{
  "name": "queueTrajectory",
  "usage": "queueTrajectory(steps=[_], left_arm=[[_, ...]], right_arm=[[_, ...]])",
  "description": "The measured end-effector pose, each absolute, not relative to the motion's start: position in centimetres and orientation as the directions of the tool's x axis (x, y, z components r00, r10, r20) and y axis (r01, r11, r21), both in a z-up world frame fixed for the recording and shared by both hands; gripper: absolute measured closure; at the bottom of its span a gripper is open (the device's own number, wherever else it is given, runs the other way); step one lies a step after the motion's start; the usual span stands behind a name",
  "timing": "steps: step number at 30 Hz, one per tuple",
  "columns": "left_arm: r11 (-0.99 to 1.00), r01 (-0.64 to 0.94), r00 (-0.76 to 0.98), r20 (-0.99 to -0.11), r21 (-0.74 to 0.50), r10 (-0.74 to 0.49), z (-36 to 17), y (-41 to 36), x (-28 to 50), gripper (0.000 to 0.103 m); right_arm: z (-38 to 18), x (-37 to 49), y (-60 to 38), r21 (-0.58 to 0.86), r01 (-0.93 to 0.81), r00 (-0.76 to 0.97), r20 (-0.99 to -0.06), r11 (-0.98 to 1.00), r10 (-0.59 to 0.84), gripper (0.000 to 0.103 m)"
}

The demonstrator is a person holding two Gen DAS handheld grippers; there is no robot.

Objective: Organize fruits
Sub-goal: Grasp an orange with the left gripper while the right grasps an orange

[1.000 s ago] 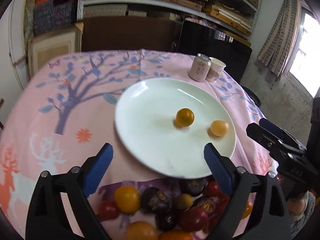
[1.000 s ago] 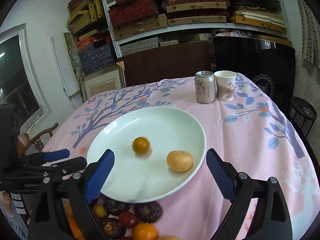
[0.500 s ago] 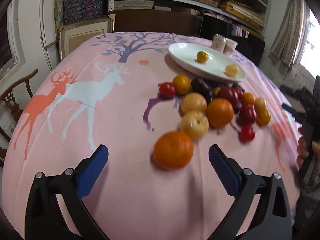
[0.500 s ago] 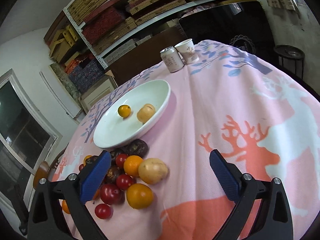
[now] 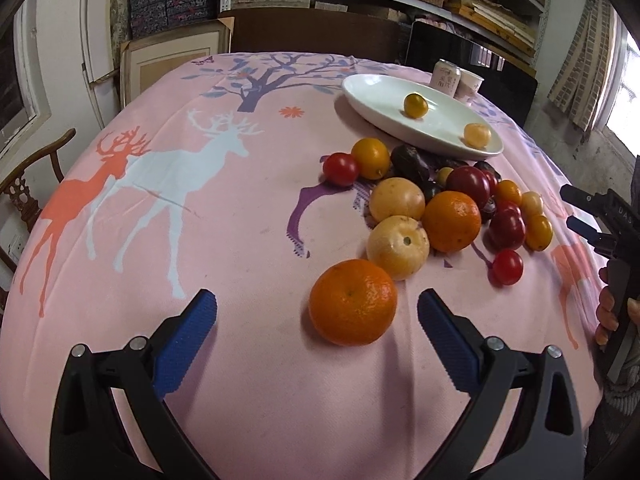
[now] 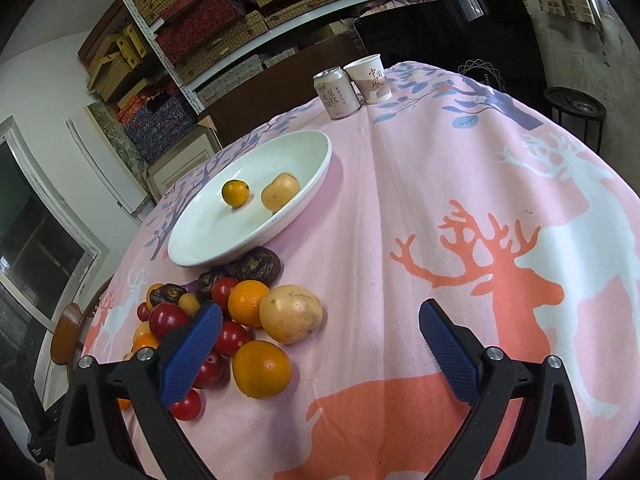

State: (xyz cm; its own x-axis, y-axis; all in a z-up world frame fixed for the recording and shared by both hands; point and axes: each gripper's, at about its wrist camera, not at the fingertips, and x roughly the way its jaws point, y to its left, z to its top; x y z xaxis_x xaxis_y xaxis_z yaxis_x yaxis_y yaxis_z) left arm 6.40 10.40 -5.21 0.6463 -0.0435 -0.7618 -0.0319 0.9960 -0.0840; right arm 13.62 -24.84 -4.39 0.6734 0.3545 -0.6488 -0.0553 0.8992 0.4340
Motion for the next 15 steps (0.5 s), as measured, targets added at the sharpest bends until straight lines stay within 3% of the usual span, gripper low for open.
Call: queueTrajectory(steps=[5, 8, 9, 11, 15], left_arm=[[0.999, -0.024, 0.655, -0.756, -0.044, -0.017, -5.1, 9.6, 6.8, 0.007], [0.999, -0.013, 0.649, -0.760, -0.038, -0.020, -5.4, 9.3, 6.9, 0.041], [0.999, 0.001, 0.645, -0.763, -0.050, -0.039, -5.5, 9.2, 6.9, 0.048], [0.999, 0.029, 0.656, -0.754, -0.022, -0.035, -5.4, 8.5, 6.7, 0.056], [0.998, 0.031, 0.664, -0.748, 0.054, 0.020, -5.5, 7.4, 6.7, 0.058]], right_arm=[[-4.5, 13.7, -24.8, 0.432, -0.053, 0.665, -0.658, 0.901, 0.354, 0.003], [-4.7, 13.8, -24.9, 0.434, -0.045, 0.658, -0.665, 0.900, 0.353, 0.003], [-4.7, 13.9, -24.9, 0.434, -0.042, 0.655, -0.668, 0.900, 0.353, 0.003], [-4.9, 14.0, -24.9, 0.437, -0.036, 0.647, -0.675, 0.899, 0.354, 0.003], [-4.8, 13.9, -24.8, 0.435, -0.052, 0.653, -0.666, 0.899, 0.361, 0.003]])
